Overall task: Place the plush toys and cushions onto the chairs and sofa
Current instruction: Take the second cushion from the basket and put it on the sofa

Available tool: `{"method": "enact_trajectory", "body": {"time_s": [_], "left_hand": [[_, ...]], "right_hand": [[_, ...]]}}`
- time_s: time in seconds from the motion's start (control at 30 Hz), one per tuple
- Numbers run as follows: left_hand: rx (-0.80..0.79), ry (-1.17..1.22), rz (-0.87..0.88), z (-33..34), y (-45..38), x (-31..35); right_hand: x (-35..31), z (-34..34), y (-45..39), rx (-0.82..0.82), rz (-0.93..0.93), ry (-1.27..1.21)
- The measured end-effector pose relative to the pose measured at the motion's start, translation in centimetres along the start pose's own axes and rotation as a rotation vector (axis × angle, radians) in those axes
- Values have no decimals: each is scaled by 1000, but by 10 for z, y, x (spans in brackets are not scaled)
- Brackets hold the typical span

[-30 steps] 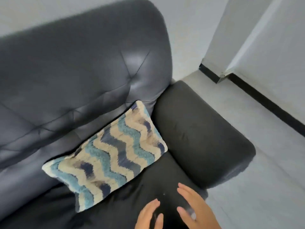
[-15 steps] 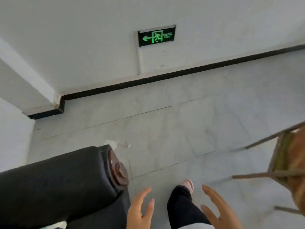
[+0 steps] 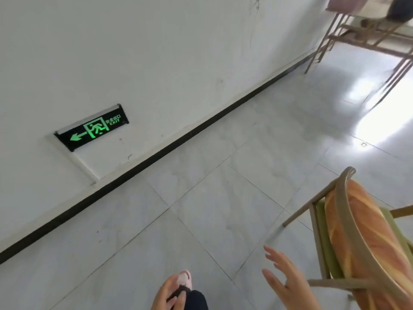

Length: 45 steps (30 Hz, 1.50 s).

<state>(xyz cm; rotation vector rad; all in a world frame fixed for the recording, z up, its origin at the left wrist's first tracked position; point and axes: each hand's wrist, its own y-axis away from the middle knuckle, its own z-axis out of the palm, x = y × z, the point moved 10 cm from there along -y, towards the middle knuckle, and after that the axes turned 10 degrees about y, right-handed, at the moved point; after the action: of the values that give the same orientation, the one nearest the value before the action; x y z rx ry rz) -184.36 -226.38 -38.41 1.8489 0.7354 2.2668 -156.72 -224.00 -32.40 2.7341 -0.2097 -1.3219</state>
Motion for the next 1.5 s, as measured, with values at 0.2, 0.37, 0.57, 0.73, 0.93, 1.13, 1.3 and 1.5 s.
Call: {"method": "enact_trajectory", "body": {"time_s": [0.2, 0.37, 0.57, 0.73, 0.93, 1.13, 1.3, 1.5], "left_hand": [[-146, -26, -31, 47, -159, 68], [-333, -165, 76, 113, -278, 152], [-525, -350, 8, 221, -383, 163], [-523, -381, -15, 320, -466, 173], [-430, -389, 84, 458, -561, 236], [-554, -479, 93, 602, -626, 259], [-704, -557, 72, 734, -699, 242], [-811, -473, 58, 940, -780, 279]], "right_hand": [[-1, 16, -123, 143, 144, -24], [-49, 20, -217, 244, 201, -124], [4, 0, -293, 255, 409, -115], [68, -38, -367, 181, 521, -153], [54, -168, -544, 408, 403, -119], [78, -255, -657, 501, 394, -302], [155, -319, -726, 645, 558, -349], [190, -460, -865, 765, 488, -350]]}}
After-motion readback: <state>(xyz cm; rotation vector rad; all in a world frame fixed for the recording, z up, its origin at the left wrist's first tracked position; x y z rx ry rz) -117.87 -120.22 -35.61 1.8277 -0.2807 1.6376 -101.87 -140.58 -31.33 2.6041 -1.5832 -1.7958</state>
